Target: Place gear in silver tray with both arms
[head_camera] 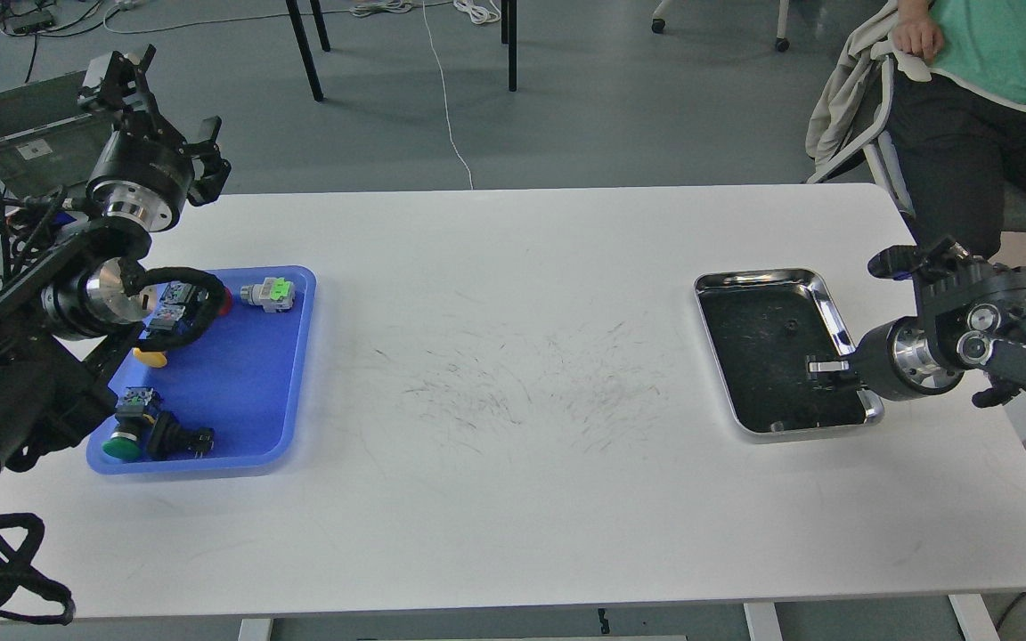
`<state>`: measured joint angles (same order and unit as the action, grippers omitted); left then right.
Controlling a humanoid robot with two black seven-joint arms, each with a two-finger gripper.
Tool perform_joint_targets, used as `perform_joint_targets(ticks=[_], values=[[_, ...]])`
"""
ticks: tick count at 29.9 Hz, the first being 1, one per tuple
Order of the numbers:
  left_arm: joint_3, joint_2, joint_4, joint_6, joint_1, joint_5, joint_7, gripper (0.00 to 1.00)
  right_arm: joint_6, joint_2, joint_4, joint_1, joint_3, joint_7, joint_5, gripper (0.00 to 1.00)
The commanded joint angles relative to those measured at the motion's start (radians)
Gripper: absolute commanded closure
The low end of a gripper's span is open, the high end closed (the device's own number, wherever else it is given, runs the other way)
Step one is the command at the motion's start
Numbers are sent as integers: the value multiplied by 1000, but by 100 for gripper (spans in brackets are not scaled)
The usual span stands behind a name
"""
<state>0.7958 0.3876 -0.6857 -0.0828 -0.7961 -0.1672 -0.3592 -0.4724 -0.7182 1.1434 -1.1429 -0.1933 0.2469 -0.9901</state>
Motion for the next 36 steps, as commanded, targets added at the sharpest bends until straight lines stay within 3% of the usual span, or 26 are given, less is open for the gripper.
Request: perform_joint_targets(ticks=[1,2,3,11,17,22,27,31,36], values=[[0,2,0,0,2,0,0,2,18,6,-7,9,12,0,1,42],[0,2,0,0,3,0,0,2,32,6,-10,11,14,-1,1,16],[0,2,0,0,3,0,0,2,43,6,-10,11,14,-1,2,8],[0,8,0,0,2,0,0,2,51,2,-14,12,80,0,11,3],[2,14,2,2,-2,0,0,2,55,-7,-54,14,262,-12,53,3],[3,20,3,2,-15,2,12,2,61,-15,-86,18,432,-40,227,3],[3,59,-9,-2,-46,2,54,2,75,6,-278,32,616,-40,416,3],[2,79,-14,-2,-60,2,97,2,75,101,-466,37,747,-49,589,3],[-15,56,-12,-2,-61,0,123,2,69,248,-739,64,863,-139,882,3]])
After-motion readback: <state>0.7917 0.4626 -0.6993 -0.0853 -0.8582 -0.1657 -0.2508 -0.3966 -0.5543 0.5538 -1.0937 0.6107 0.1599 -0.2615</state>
